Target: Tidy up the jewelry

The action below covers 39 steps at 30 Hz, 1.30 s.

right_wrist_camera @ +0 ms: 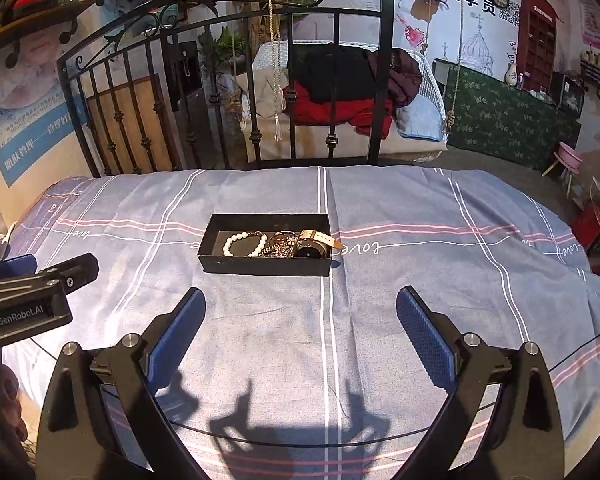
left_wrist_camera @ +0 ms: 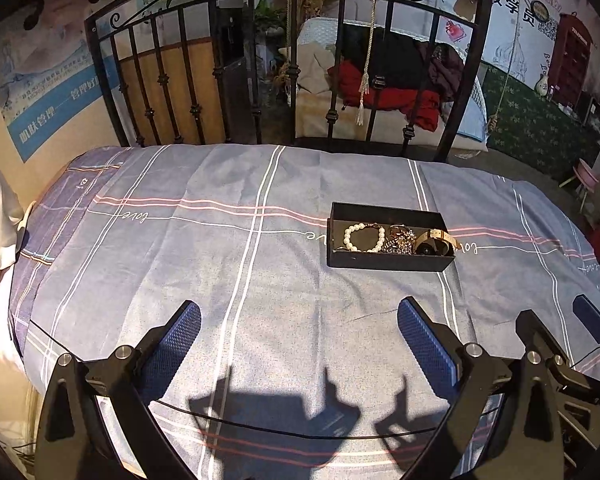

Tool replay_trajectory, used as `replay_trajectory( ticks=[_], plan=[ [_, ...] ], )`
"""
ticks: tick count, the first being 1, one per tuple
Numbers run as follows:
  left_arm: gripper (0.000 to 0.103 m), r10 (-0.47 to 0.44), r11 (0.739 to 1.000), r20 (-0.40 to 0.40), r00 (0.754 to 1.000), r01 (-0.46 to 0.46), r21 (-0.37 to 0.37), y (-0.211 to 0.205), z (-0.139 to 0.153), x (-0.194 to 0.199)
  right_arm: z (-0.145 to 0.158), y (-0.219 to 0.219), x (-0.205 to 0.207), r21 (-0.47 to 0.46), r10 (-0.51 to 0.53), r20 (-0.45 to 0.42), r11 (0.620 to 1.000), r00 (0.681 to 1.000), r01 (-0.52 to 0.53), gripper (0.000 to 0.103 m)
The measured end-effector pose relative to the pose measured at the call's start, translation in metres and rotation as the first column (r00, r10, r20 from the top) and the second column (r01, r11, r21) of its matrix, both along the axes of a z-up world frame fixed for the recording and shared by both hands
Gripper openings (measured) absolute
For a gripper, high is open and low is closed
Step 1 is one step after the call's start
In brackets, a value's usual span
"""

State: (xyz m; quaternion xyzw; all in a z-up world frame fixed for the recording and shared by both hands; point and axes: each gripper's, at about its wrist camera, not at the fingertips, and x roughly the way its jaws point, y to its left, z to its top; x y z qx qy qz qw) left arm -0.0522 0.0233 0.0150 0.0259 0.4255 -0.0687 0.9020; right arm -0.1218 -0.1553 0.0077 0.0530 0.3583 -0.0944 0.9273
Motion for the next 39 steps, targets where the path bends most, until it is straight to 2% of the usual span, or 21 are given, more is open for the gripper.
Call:
replay_trajectory(
  ticks=[12, 23, 39],
  plan=[
    [0.097, -0.009, 1.000, -0.003, 1.000, 0.009, 0.006, 0.0004, 0.0002, -0.0022, -0.0007, 0.0017, -0.0008, -0.001, 0.001, -0.005, 1.000, 1.000, -0.001, 0.095],
    [0.097, 0.009, 0.998, 0.021, 1.000, -0.011, 0.066, -0.0024, 0.0041, -0.0025, 0.0005, 0.0011, -0.0001, 0.004, -0.003, 0.002, 1.000, 1.000, 0.003, 0.095],
    [0.097, 0.011, 0.998, 0.021, 1.000, -0.012, 0.058, -0.0024, 0.0049, -0.0037, 0.0037, 0.0009, -0.0003, 0.003, -0.006, 0.008, 1.000, 1.000, 0.006, 0.095]
  ],
)
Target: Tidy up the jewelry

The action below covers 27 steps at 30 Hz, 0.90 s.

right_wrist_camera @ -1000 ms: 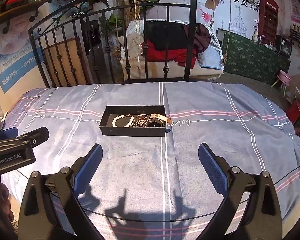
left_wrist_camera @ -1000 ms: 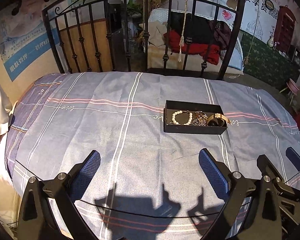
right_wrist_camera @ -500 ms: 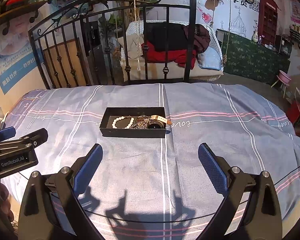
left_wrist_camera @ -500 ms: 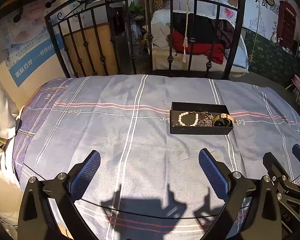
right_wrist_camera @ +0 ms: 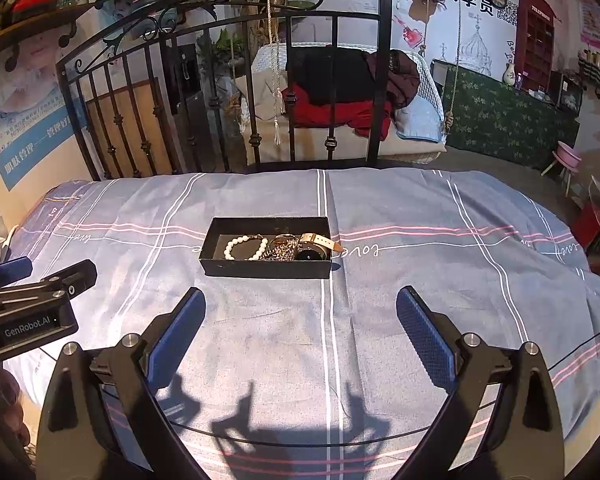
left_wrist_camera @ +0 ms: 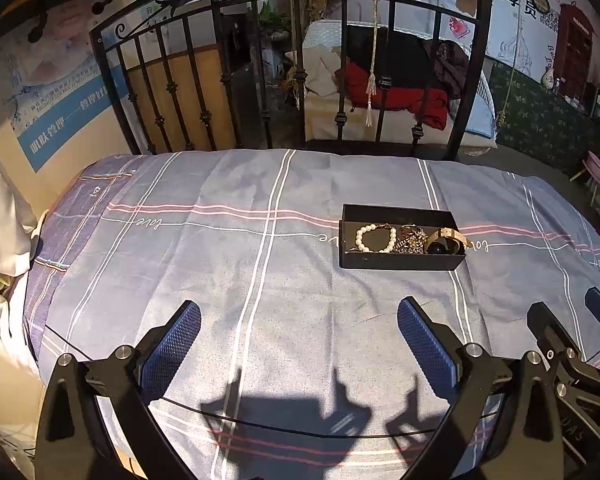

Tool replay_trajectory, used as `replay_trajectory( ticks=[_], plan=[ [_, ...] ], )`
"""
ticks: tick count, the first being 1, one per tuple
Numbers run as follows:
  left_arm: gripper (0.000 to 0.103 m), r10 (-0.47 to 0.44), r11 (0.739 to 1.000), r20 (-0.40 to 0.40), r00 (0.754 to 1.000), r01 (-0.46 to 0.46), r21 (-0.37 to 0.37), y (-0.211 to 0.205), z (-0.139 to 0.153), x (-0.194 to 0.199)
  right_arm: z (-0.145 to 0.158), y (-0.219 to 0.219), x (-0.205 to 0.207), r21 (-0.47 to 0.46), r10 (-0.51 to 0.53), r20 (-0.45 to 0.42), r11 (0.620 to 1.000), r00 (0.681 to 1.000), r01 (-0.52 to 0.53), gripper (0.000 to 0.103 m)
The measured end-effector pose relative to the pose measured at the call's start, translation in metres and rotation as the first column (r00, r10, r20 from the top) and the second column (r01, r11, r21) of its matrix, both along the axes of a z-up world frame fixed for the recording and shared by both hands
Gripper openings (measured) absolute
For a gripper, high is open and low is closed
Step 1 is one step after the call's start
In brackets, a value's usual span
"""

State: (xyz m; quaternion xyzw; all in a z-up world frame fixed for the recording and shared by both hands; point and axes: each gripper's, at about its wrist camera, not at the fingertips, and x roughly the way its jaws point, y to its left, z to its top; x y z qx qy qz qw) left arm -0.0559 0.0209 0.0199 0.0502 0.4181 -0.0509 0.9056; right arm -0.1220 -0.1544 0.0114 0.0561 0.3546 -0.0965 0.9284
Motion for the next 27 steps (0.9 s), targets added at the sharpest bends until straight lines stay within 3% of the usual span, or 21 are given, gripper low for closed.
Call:
replay_trajectory(
  ticks=[27],
  plan=[
    [0.097, 0.004, 1.000, -0.002, 1.000, -0.004, -0.004, 0.0007, -0.0012, -0.0003, 0.0016, 0.0002, 0.0020, -0.004, -0.002, 0.000, 1.000, 1.000, 0.002, 0.095]
  ],
)
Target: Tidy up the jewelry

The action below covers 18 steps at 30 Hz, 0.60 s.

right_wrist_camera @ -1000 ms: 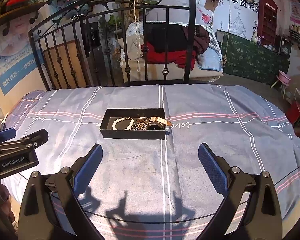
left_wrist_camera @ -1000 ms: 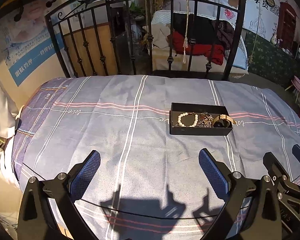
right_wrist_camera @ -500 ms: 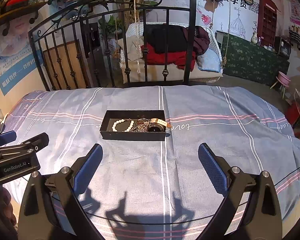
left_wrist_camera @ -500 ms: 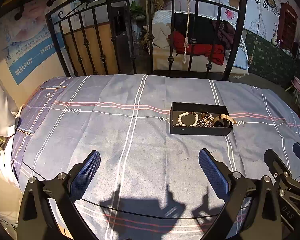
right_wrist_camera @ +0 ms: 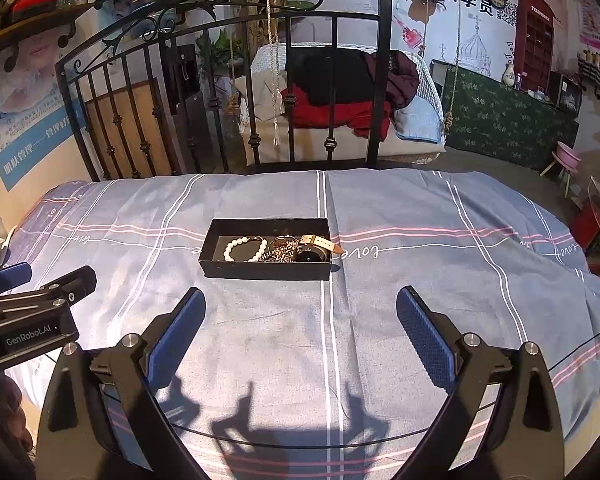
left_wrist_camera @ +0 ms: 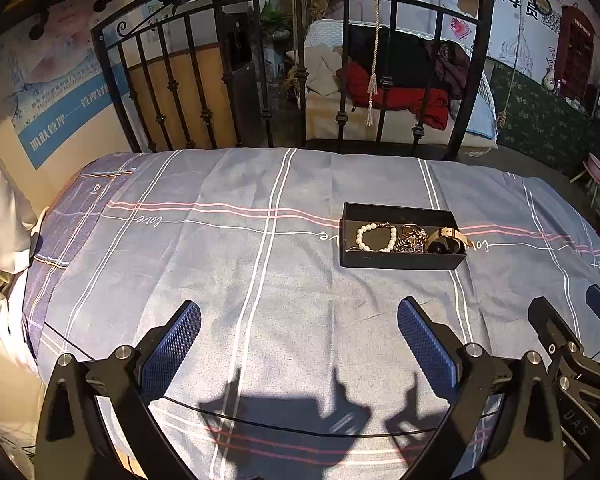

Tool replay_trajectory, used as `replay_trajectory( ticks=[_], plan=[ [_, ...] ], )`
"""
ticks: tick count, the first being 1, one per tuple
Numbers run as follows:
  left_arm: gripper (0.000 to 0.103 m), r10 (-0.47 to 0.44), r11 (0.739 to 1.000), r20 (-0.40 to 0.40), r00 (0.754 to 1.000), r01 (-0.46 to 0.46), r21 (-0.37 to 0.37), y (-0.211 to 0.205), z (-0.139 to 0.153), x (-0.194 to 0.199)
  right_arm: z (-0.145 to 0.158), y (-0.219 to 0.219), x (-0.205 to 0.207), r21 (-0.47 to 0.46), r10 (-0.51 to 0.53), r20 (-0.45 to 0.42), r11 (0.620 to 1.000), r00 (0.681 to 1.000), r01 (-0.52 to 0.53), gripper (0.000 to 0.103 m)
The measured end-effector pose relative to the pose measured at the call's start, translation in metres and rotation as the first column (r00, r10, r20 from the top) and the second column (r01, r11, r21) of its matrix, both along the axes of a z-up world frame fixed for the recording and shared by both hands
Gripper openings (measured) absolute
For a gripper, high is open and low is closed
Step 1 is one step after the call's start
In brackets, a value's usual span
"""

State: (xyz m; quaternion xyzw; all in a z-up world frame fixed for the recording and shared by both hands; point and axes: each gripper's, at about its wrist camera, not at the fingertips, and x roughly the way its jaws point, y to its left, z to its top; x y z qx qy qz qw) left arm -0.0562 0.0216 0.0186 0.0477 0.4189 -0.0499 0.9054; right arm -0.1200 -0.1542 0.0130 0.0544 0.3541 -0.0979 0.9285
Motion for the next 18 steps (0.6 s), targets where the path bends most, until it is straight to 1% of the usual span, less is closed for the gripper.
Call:
replay_trajectory(
  ticks=[18],
  plan=[
    [0.097, 0.006, 1.000, -0.007, 1.000, -0.006, -0.005, -0.0008, -0.0012, -0.0002, -0.0006, 0.0008, 0.0014, -0.001, -0.001, -0.003, 1.000, 1.000, 0.001, 0.095]
  ],
)
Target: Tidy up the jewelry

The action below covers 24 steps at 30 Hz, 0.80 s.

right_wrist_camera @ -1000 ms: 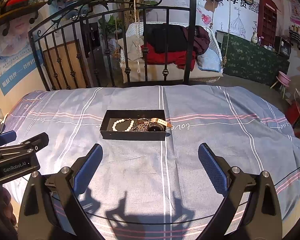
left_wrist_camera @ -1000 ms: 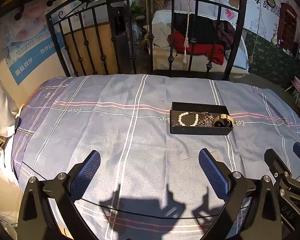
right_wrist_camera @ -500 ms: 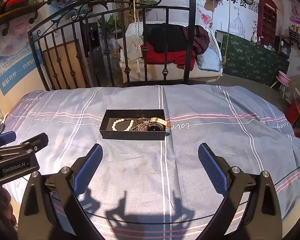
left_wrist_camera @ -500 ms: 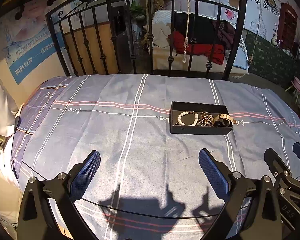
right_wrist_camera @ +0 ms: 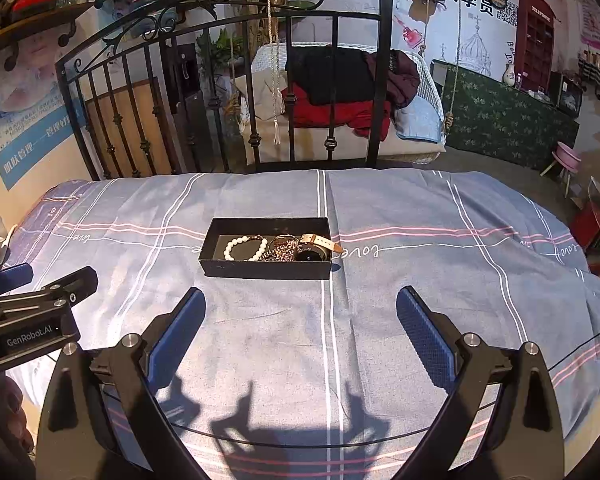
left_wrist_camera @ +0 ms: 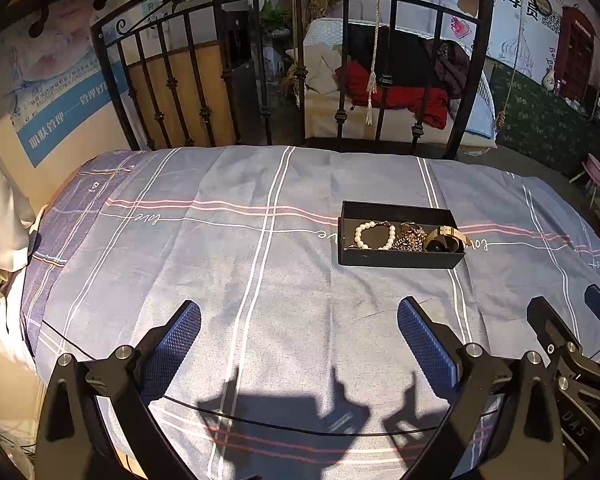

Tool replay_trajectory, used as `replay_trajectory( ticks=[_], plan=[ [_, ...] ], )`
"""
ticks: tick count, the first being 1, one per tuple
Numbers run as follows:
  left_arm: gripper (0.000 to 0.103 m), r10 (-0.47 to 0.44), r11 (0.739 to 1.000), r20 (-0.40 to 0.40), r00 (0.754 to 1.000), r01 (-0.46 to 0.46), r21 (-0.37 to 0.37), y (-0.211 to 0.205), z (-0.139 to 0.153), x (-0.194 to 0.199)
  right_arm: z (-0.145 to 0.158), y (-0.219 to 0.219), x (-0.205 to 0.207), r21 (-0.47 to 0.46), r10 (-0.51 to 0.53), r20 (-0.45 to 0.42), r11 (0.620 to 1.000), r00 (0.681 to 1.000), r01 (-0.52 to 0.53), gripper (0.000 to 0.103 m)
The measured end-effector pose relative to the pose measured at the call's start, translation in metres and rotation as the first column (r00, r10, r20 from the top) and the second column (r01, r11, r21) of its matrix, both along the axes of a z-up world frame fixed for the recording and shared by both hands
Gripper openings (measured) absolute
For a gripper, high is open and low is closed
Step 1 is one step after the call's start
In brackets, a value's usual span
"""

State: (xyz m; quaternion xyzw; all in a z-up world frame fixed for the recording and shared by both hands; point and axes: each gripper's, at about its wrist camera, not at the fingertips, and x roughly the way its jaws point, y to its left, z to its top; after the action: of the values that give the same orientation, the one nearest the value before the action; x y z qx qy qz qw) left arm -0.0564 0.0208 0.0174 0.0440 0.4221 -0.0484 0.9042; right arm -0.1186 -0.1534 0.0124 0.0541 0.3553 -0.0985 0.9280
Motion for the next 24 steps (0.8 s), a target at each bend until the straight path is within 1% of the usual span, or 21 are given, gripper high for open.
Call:
replay_trajectory(
  ticks=[12, 15, 18, 21, 22, 24],
  plan=[
    [0.097, 0.017, 1.000, 0.001, 1.000, -0.017, 0.008, 0.002, -0.002, 0.000, 0.000, 0.000, 0.000, 0.000, -0.001, 0.000, 1.000, 1.000, 0.001, 0.095],
    [0.097, 0.021, 1.000, -0.003, 1.000, -0.021, -0.001, 0.003, -0.003, 0.000, 0.000, 0.001, 0.000, -0.002, -0.001, 0.001, 1.000, 1.000, 0.001, 0.095],
    [0.097, 0.031, 0.999, 0.035, 0.999, -0.032, 0.020, 0.002, -0.002, -0.005, 0.000, 0.001, -0.001, -0.002, -0.001, 0.001, 1.000, 1.000, 0.001, 0.095],
    [0.097, 0.073, 0.996, 0.108, 0.992, -0.078, 0.047, 0.005, 0.003, -0.011, 0.000, 0.001, -0.001, -0.002, -0.002, 0.001, 1.000, 1.000, 0.002, 0.095],
    [0.097, 0.079, 0.995, 0.120, 0.990, -0.086, 0.048, 0.006, 0.004, -0.012, 0.000, 0.001, -0.001, -0.003, -0.002, 0.002, 1.000, 1.000, 0.002, 0.095],
    [0.097, 0.081, 0.996, 0.120, 0.990, -0.085, 0.036, 0.008, 0.006, -0.011, 0.000, 0.000, 0.000, -0.005, -0.003, 0.001, 1.000, 1.000, 0.003, 0.095]
  ],
)
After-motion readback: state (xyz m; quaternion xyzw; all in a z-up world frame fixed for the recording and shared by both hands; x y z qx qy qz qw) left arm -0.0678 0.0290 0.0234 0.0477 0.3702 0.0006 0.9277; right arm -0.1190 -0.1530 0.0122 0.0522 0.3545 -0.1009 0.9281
